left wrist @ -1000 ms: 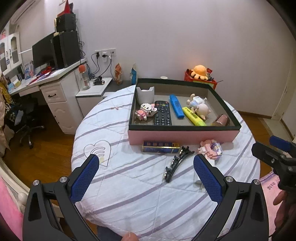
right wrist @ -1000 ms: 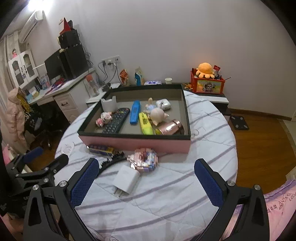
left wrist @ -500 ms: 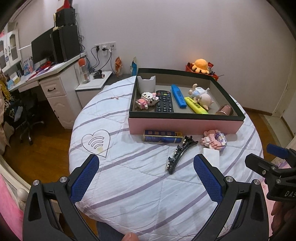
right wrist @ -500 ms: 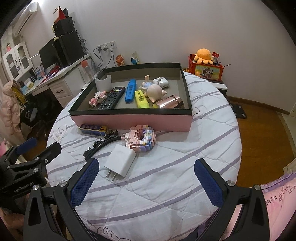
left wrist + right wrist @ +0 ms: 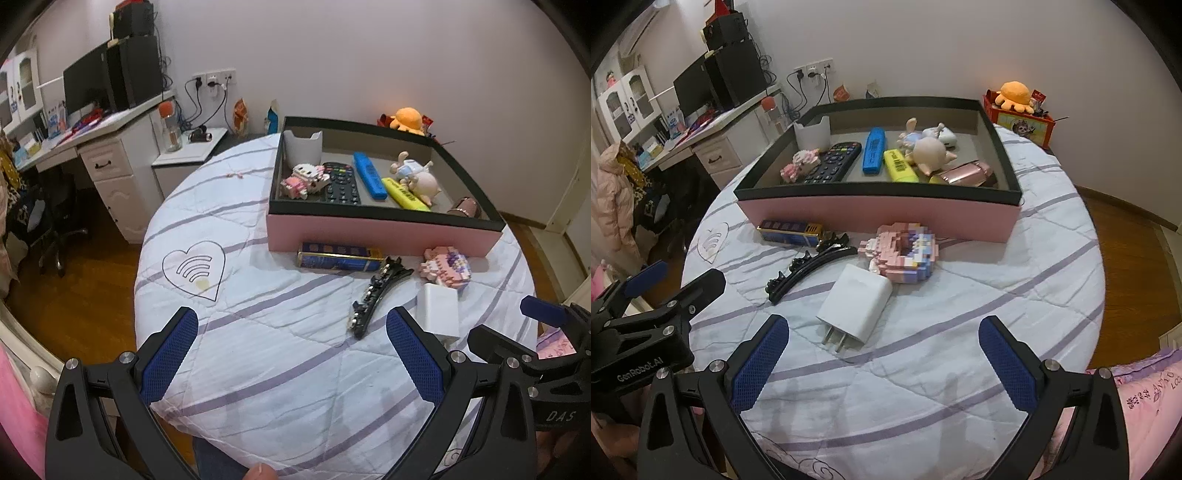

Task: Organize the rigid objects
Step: 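Grasp the white plug adapter with the right tool while the left tool grasps the black hair clip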

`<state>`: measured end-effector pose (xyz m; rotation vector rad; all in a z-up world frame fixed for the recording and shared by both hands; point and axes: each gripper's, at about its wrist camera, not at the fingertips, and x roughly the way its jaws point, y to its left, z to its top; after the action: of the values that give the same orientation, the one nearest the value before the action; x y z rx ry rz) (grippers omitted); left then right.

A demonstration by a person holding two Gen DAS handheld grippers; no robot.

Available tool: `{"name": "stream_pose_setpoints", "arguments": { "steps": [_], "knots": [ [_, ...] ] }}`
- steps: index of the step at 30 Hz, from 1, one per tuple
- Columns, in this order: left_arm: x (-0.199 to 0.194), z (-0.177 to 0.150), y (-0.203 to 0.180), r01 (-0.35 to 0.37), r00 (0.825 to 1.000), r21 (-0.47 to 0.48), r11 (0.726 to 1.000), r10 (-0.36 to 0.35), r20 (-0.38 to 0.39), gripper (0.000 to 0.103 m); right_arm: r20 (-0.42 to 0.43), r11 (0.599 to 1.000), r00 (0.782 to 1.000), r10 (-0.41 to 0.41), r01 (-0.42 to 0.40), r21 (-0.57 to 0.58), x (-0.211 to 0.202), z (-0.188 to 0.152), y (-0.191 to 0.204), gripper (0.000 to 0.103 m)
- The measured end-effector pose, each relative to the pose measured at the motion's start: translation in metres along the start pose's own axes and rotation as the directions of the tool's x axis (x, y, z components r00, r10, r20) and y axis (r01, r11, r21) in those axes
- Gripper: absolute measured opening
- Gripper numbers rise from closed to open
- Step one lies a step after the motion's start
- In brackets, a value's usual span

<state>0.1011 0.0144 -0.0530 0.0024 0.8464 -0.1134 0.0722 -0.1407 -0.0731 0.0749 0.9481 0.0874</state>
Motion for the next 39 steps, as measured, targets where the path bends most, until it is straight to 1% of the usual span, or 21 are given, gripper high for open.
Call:
{"name": "stream_pose_setpoints", "arguments": {
  "steps": [4, 7, 9, 10, 11, 12, 14, 16, 18, 19, 22, 25, 26, 30, 35, 39],
  "knots": [
    [0.008, -0.002, 0.006, 0.001, 1.000, -0.005, 1.000, -0.001, -0.016, 0.103, -0.025, 1.000, 1.000, -0.007, 0.007, 0.008, 0.012, 0.000, 0.004, 0.102],
    [0.016, -0.003, 0.012, -0.021, 0.999, -0.004, 1.000, 0.021, -0.029, 0.103, -0.044, 1.000, 0.999, -0.004, 0.005, 0.014, 0.022, 0.001, 0.009, 0.102],
    [0.022, -0.003, 0.015, -0.020, 0.999, -0.010, 1.000, 0.020, -0.039, 0.103, -0.055, 1.000, 0.998, -0.007, 0.008, 0.019, 0.028, 0.001, 0.011, 0.100],
    [0.024, -0.003, 0.017, -0.019, 0.999, -0.013, 1.000, 0.018, -0.042, 0.103, -0.059, 1.000, 0.998, -0.007, 0.008, 0.023, 0.031, 0.002, 0.012, 0.091],
    [0.026, -0.003, 0.018, -0.015, 0.999, -0.015, 1.000, 0.014, -0.045, 0.103, -0.065, 1.000, 0.998, -0.007, 0.009, 0.025, 0.033, 0.002, 0.012, 0.078],
    [0.028, -0.003, 0.020, -0.014, 0.999, -0.016, 1.000, 0.013, -0.048, 0.103, -0.078, 1.000, 0.997, -0.010, 0.012, 0.028, 0.038, 0.002, 0.012, 0.074],
    [0.031, -0.003, 0.021, -0.017, 0.999, -0.013, 1.000, 0.016, -0.050, 0.103, -0.093, 1.000, 0.996, -0.006, 0.009, 0.025, 0.046, 0.003, 0.013, 0.069],
    [0.033, -0.003, 0.021, -0.018, 0.998, -0.012, 1.000, 0.018, -0.053, 0.103, -0.098, 1.000, 0.995, -0.010, 0.012, 0.019, 0.050, 0.002, 0.015, 0.068],
    [0.036, -0.003, 0.022, -0.015, 0.998, -0.012, 1.000, 0.014, -0.057, 0.103, -0.088, 1.000, 0.996, -0.024, 0.024, -0.001, 0.052, 0.001, 0.019, 0.062],
    [0.037, -0.002, 0.022, -0.011, 0.998, -0.012, 1.000, 0.010, -0.058, 0.103, -0.084, 1.000, 0.996, -0.021, 0.020, -0.006, 0.051, 0.001, 0.020, 0.056],
    [0.040, -0.001, 0.017, 0.003, 0.998, 0.000, 1.000, -0.003, -0.060, 0.103, -0.074, 1.000, 0.997, -0.010, 0.009, -0.013, 0.049, -0.001, 0.019, 0.053],
    [0.040, 0.000, 0.007, 0.035, 0.997, 0.022, 0.999, -0.034, -0.063, 0.103, -0.073, 1.000, 0.997, 0.011, -0.013, -0.018, 0.044, -0.004, 0.014, 0.048],
    [0.041, 0.000, 0.002, 0.056, 0.996, 0.033, 0.998, -0.054, -0.068, 0.103, -0.074, 1.000, 0.997, 0.017, -0.018, -0.016, 0.043, -0.004, 0.013, 0.046],
    [0.050, 0.002, -0.011, 0.093, 0.992, 0.052, 0.994, -0.088, -0.091, 0.103, -0.070, 1.000, 0.997, 0.015, -0.015, -0.007, 0.039, -0.005, 0.004, 0.045],
    [0.070, 0.004, -0.026, 0.104, 0.986, 0.089, 0.991, -0.091, -0.141, 0.103, -0.066, 1.000, 0.998, 0.023, -0.023, -0.004, 0.036, -0.004, -0.004, 0.045],
    [0.082, 0.005, -0.035, 0.091, 0.986, 0.120, 0.989, -0.073, -0.147, 0.102, -0.064, 1.000, 0.998, 0.023, -0.024, 0.000, 0.033, -0.003, -0.009, 0.045]
  ]
}}
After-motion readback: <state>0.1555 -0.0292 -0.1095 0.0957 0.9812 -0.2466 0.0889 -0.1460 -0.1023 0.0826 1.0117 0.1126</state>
